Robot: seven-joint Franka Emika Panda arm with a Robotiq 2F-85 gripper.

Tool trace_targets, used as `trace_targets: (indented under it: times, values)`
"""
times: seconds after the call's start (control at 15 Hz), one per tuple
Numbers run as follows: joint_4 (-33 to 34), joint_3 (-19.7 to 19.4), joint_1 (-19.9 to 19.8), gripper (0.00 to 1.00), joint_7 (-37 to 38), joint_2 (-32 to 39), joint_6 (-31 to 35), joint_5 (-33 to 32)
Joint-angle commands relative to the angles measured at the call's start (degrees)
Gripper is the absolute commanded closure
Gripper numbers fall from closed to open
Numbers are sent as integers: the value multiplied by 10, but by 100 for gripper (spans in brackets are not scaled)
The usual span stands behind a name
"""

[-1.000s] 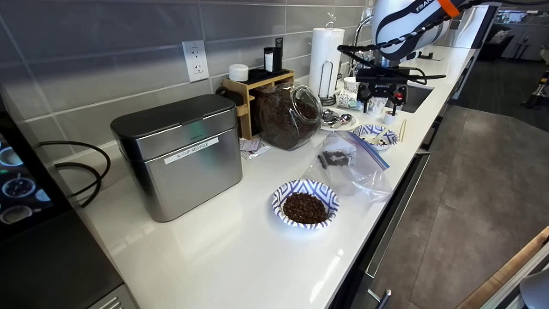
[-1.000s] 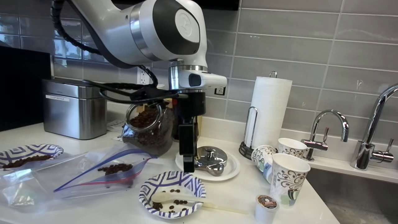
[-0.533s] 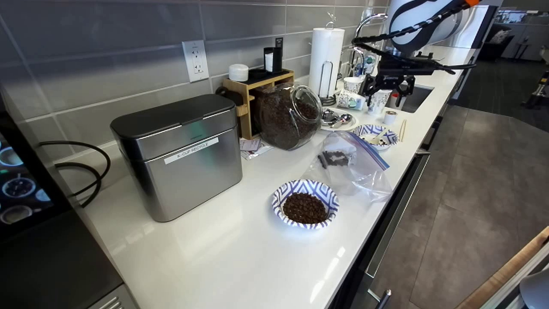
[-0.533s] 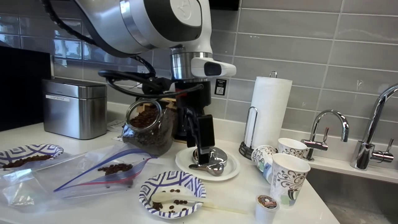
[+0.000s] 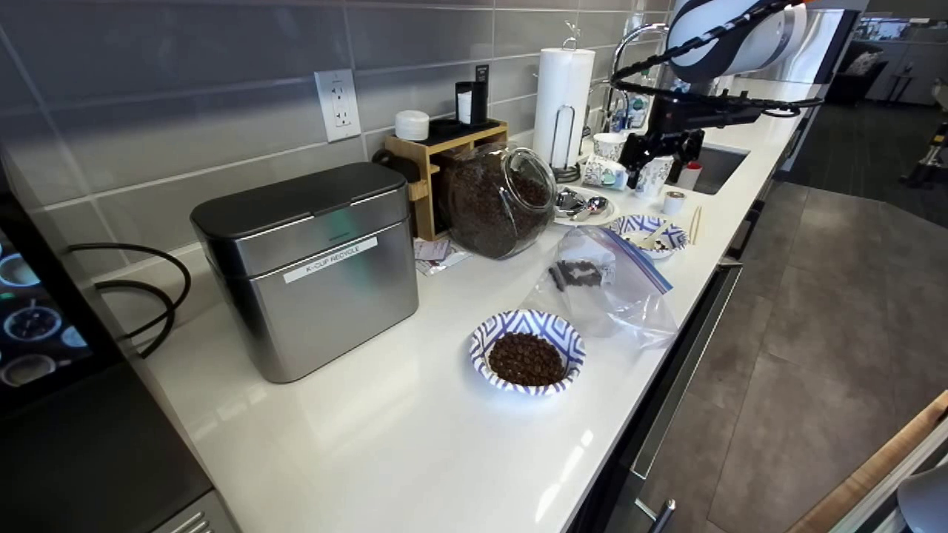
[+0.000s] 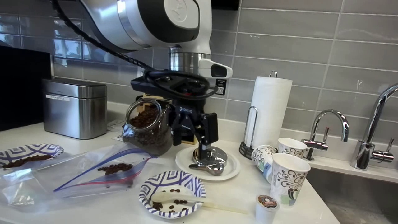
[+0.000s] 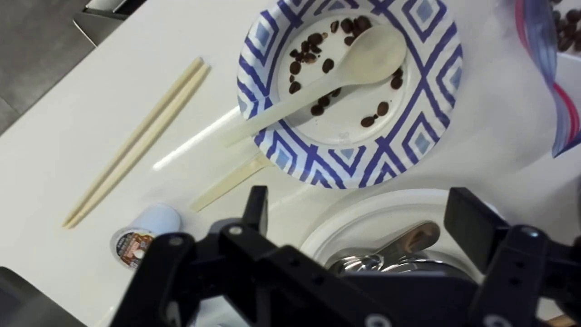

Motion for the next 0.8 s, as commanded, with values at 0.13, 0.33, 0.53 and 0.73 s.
trace_targets:
  times: [0.13, 0.33, 0.53, 0.73]
  values:
    - [11, 17, -3, 0, -176, -4, -63, 25]
    - [12, 16, -1, 0, -166, 0, -58, 9]
    - [16, 17, -1, 0, -190, 0, -69, 9]
    - [16, 17, -1, 0, -194, 0, -69, 9]
